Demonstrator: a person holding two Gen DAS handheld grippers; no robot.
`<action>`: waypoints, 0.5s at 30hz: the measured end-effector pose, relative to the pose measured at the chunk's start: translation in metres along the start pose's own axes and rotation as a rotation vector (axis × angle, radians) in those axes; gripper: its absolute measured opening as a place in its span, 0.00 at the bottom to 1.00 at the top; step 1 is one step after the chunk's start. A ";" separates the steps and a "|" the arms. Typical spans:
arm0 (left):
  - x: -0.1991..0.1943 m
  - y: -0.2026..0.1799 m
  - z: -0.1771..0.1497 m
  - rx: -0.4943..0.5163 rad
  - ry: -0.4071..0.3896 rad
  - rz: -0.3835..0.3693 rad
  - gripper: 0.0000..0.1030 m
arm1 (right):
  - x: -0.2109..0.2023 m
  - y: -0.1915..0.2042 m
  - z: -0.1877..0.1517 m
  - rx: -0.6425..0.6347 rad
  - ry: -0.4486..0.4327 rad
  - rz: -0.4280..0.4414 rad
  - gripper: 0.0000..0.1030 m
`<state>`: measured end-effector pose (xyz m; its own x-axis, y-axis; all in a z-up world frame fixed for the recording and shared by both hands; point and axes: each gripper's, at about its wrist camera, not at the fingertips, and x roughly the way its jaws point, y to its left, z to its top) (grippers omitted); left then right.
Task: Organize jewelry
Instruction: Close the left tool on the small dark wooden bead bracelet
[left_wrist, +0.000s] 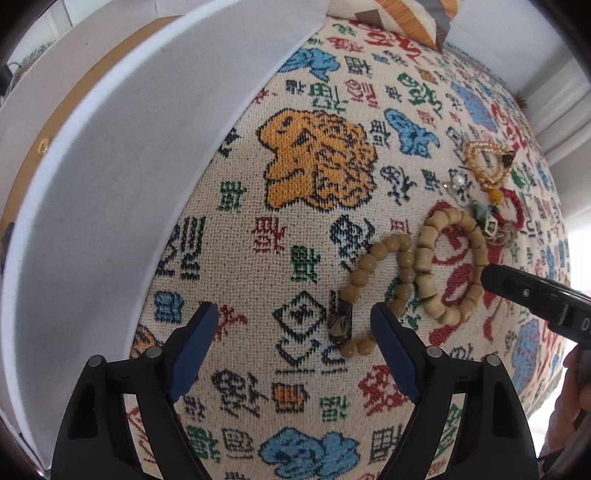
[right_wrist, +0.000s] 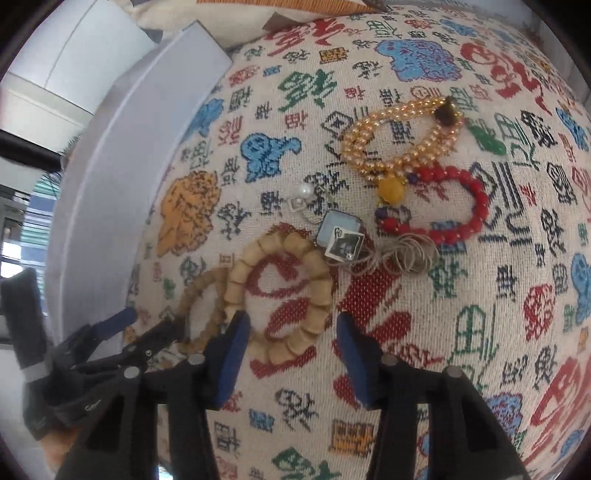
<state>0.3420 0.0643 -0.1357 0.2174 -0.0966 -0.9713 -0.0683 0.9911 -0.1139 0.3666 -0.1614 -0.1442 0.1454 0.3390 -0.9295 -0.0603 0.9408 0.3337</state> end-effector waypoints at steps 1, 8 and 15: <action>0.002 0.000 0.000 0.001 0.003 0.007 0.79 | 0.005 0.003 0.001 -0.014 0.000 -0.025 0.43; 0.008 -0.015 -0.003 0.042 -0.026 0.113 0.63 | 0.019 0.027 -0.002 -0.126 -0.061 -0.183 0.39; -0.003 -0.039 -0.012 0.070 -0.045 0.051 0.11 | 0.015 0.031 -0.015 -0.185 -0.087 -0.187 0.15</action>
<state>0.3325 0.0245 -0.1313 0.2594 -0.0430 -0.9648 -0.0129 0.9988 -0.0480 0.3520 -0.1270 -0.1504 0.2549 0.1660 -0.9526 -0.2026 0.9725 0.1153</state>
